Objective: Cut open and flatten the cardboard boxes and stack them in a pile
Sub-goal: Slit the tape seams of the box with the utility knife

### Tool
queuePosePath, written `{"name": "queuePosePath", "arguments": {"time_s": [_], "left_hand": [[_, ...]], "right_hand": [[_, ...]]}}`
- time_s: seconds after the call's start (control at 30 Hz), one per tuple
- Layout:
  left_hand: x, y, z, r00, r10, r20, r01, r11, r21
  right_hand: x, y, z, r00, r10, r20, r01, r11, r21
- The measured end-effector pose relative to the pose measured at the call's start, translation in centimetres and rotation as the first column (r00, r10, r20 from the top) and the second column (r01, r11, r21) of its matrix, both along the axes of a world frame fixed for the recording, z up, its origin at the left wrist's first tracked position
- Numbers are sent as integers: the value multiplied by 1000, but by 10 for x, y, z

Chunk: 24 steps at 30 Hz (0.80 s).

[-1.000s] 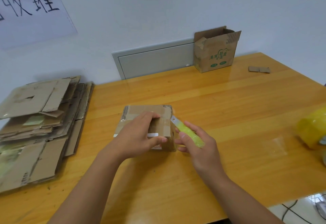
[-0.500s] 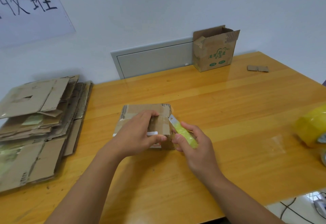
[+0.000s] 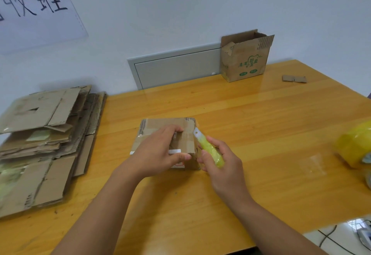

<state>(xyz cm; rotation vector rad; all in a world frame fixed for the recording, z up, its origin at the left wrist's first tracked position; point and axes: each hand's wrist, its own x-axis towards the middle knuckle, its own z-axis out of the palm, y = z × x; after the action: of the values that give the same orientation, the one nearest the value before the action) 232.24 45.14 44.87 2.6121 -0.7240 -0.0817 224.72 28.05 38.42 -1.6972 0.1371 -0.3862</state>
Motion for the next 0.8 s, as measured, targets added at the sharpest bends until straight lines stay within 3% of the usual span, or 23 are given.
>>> {"name": "queuePosePath", "arguments": {"time_s": [0.3, 0.57, 0.8], "left_hand": [[5, 1, -3, 999, -35, 28, 35, 999, 28], [5, 2, -3, 999, -31, 24, 31, 999, 17], [4, 2, -2, 999, -33, 16, 33, 999, -3]], "right_hand": [[-1, 1, 2, 998, -37, 53, 45, 985, -167], [-8, -4, 8, 999, 36, -18, -32, 977, 212], [-18, -12, 8, 997, 75, -1, -71, 956, 283]]}}
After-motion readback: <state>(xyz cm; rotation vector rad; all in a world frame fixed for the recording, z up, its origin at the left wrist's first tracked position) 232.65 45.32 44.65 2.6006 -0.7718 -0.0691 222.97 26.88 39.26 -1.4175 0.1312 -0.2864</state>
